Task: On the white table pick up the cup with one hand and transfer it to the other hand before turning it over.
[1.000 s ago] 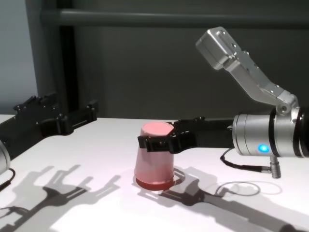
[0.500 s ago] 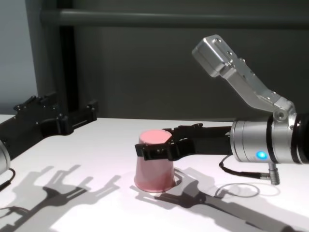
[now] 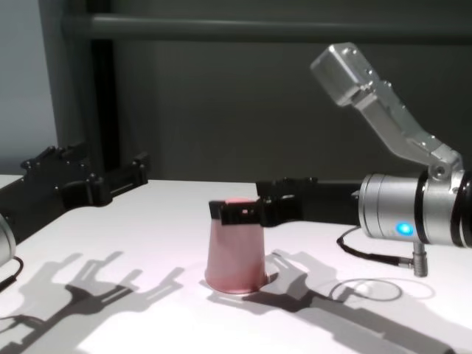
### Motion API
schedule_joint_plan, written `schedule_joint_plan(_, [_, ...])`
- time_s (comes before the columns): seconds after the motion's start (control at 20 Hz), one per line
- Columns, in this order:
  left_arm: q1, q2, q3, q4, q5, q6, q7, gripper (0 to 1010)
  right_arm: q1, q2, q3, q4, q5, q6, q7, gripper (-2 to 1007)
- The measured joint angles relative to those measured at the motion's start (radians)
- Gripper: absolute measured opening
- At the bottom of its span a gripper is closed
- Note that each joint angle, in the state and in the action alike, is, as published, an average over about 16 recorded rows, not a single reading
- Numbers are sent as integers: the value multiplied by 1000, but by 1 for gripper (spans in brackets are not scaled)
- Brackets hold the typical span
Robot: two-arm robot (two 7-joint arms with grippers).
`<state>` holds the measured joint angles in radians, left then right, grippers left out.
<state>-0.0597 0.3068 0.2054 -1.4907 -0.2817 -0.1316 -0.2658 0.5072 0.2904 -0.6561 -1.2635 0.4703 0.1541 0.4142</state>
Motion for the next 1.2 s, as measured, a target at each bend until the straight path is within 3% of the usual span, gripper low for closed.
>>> schedule_joint_plan(0.25, [0, 0, 0, 0, 0, 0, 0, 1001, -44, -20, 63, -23, 21, -73, -44, 1000])
schedule_joint_plan(0.55, [0, 0, 0, 0, 0, 0, 0, 1001, -113, -32, 143, -59, 23, -174, -124, 1000])
schedule_joint_plan(0.8, [0, 0, 0, 0, 0, 0, 0, 1001, -176, -23, 196, -91, 1, -240, -186, 1000])
schedule_joint_plan(1.2, [0, 0, 0, 0, 0, 0, 0, 1001, -272, 4, 271, -140, -26, -303, -250, 1000])
